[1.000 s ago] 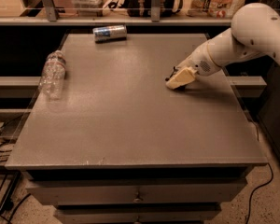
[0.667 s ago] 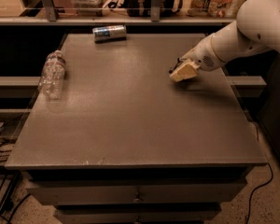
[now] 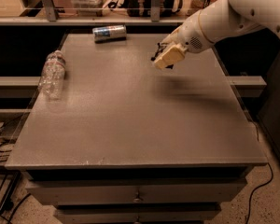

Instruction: Move rxbar chocolate near water bottle

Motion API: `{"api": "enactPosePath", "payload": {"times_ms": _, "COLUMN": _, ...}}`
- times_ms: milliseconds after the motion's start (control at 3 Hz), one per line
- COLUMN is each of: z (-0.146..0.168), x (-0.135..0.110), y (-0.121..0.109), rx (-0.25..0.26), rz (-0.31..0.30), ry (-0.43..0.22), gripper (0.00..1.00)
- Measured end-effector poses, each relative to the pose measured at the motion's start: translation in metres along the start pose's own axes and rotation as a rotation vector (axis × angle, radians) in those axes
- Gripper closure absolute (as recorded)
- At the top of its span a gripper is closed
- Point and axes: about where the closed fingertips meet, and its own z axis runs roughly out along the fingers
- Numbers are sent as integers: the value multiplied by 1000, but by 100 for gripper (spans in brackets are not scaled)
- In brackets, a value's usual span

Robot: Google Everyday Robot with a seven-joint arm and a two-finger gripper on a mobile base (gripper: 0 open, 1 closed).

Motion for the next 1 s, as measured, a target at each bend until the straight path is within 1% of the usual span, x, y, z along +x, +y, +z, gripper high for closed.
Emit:
{"api": "enactPosePath", "payload": {"times_ms": 333, "z": 0, "x": 0, "y": 0, "rx": 0, "rz": 0, "ry": 0, "gripper": 100}}
{"api": "enactPosePath", "payload": {"times_ms": 667, "z": 24, "x": -18, "y": 12, "rx": -55, "rz": -27, "ry": -59, "gripper": 100}}
{"api": "enactPosePath", "payload": {"times_ms": 1000, "z": 65, "x": -57, "y": 30, "rx": -134, "rz": -80, "ry": -166, "gripper": 100}}
